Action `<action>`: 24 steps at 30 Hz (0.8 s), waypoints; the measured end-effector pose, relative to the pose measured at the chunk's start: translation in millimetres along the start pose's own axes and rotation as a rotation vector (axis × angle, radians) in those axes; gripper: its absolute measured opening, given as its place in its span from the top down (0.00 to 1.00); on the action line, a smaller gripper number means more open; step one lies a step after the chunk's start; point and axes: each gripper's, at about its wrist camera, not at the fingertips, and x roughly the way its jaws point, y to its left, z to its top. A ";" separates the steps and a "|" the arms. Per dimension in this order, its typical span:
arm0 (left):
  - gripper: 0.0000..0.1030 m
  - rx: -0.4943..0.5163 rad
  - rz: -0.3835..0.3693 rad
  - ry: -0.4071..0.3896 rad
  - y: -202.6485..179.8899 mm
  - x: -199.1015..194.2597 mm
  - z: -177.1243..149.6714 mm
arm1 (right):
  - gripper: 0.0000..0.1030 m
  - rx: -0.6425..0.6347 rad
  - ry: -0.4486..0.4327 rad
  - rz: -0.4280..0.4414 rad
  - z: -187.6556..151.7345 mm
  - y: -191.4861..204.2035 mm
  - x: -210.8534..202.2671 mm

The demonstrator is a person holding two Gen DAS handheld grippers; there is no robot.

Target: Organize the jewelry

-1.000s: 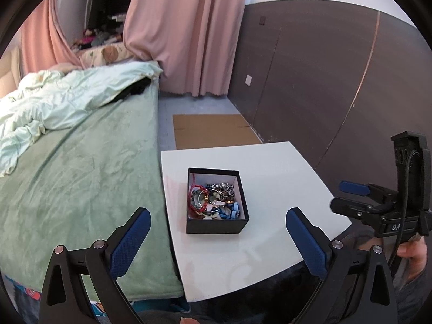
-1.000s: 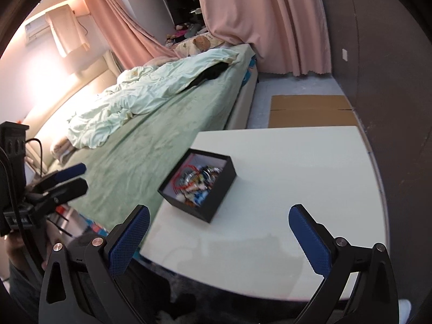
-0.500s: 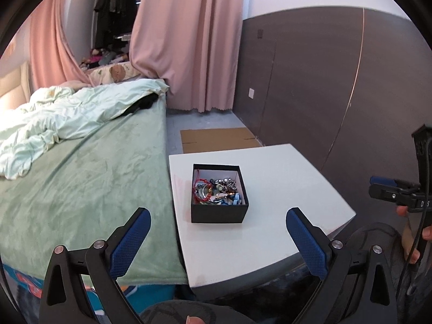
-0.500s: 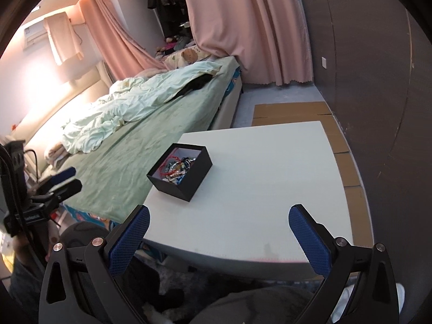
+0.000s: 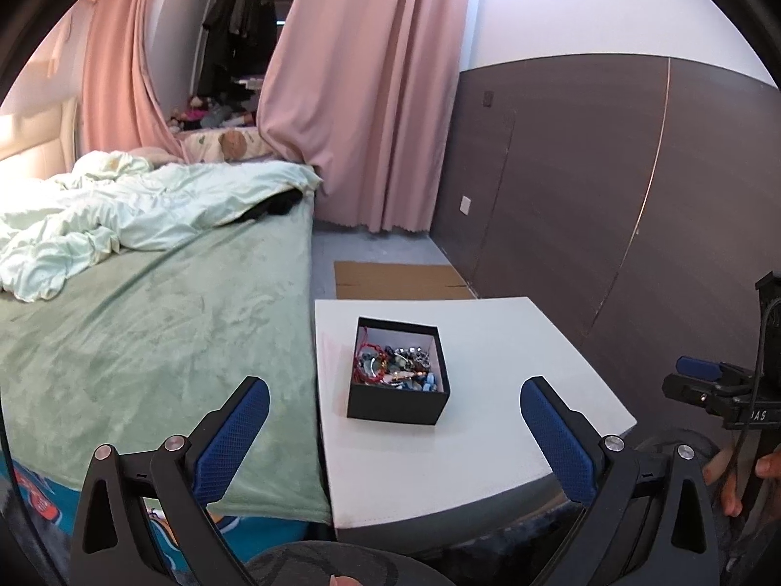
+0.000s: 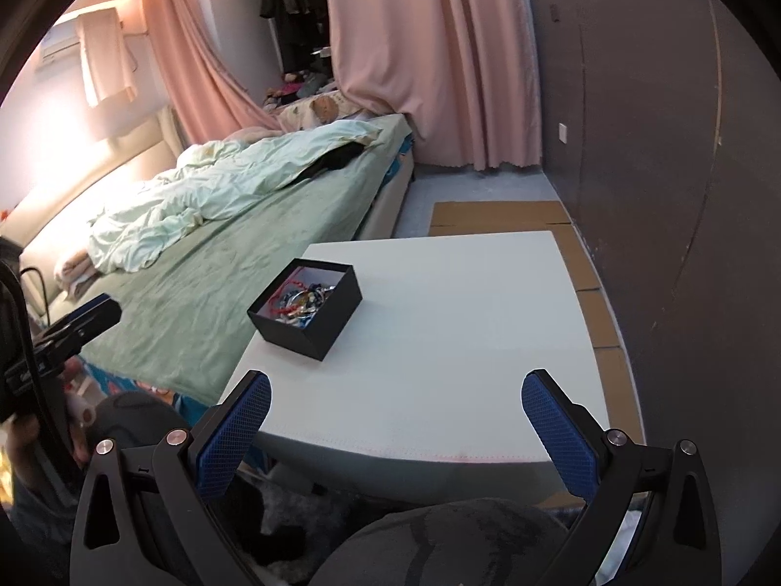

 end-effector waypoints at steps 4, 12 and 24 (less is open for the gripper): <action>0.00 0.013 -0.006 0.019 -3.5 5.4 0.7 | 0.00 0.007 -0.022 0.013 -1.6 -0.7 -3.9; 0.00 -0.032 -0.035 0.033 5.1 9.7 1.4 | 0.00 0.025 -0.024 0.035 -0.3 -3.3 -1.2; 0.00 0.009 0.004 0.070 -3.6 15.9 2.0 | 0.00 0.045 -0.030 0.031 0.1 -6.5 -1.1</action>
